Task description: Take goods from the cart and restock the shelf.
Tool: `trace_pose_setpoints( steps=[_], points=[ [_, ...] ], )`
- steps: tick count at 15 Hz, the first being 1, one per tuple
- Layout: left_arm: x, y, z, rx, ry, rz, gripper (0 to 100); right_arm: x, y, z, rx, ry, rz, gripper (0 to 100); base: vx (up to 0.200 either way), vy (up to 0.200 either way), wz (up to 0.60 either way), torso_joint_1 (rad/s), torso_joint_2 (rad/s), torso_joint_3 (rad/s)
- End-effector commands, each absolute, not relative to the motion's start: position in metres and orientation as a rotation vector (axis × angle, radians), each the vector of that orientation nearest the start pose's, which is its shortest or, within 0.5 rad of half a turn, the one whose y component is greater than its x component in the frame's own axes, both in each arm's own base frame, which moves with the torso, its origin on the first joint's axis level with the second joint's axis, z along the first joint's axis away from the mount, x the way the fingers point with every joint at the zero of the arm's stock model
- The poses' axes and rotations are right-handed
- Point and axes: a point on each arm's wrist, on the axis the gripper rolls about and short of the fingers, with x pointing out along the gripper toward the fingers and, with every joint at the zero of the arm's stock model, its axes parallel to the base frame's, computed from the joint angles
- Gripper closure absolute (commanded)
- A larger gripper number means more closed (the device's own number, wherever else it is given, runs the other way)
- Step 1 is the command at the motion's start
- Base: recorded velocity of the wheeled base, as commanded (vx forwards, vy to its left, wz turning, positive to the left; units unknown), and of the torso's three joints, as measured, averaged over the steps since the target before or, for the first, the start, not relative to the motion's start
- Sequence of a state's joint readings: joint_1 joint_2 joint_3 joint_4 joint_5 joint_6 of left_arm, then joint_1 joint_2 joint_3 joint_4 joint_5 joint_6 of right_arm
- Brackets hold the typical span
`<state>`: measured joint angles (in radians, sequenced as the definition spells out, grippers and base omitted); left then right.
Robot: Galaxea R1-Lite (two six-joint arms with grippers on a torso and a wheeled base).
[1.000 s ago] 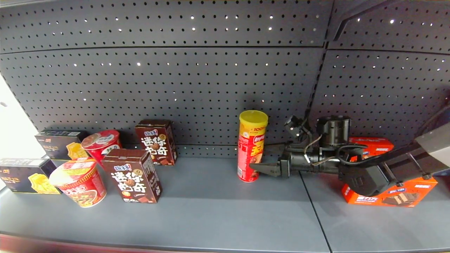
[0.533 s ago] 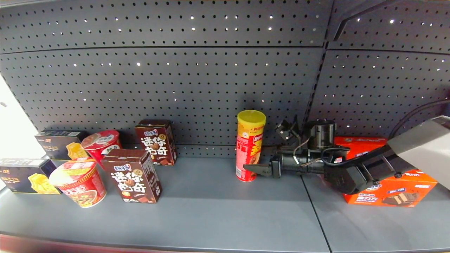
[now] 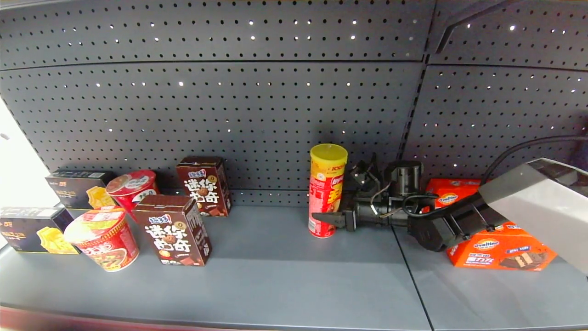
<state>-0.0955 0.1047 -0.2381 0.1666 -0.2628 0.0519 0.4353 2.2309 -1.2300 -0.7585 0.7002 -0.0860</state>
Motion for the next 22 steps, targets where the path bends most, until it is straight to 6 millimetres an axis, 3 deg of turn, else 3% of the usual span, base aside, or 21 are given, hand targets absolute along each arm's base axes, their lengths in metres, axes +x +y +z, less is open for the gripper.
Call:
trace_pose_setpoints(
  steps=[1, 2, 6, 10, 13, 16, 22],
  points=[
    [-0.033, -0.003, 0.124, 0.050, 0.029, -0.360, 100, 0.385, 0.197, 0.115, -0.038, 0.196, 1.121, 100, 0.000, 0.000, 0.00, 0.000, 0.00, 0.000],
    [-0.033, -0.003, 0.124, 0.050, 0.030, -0.360, 100, 0.383, 0.197, 0.116, -0.041, 0.199, 1.103, 100, 0.000, 0.000, 0.00, 0.000, 0.00, 0.000],
    [-0.033, -0.003, 0.123, 0.050, 0.032, -0.360, 100, 0.325, 0.193, 0.137, -0.063, 0.235, 1.048, 100, 0.000, 0.000, 0.00, 0.000, 0.00, 0.000],
    [-0.031, -0.003, 0.119, 0.052, 0.040, -0.362, 100, 0.251, 0.173, 0.171, -0.089, 0.246, 1.013, 100, 0.000, 0.000, 0.00, 0.000, 0.00, 0.000],
    [-0.031, -0.003, 0.119, 0.055, 0.040, -0.362, 100, 0.203, 0.153, 0.174, -0.153, 0.314, 0.811, 100, 0.000, 0.000, 0.00, 0.000, 0.00, 0.000],
    [-0.030, -0.003, 0.117, 0.056, 0.043, -0.359, 100, 0.177, 0.149, 0.173, -0.174, 0.289, 0.741, 100, 0.000, 0.000, 0.00, 0.000, 0.00, 0.000],
    [-0.029, -0.003, 0.115, 0.053, 0.035, -0.352, 100, 0.155, 0.163, 0.181, -0.119, 0.246, 0.629, 100, 0.000, 0.000, 0.00, 0.000, 0.00, 0.000]
  ],
)
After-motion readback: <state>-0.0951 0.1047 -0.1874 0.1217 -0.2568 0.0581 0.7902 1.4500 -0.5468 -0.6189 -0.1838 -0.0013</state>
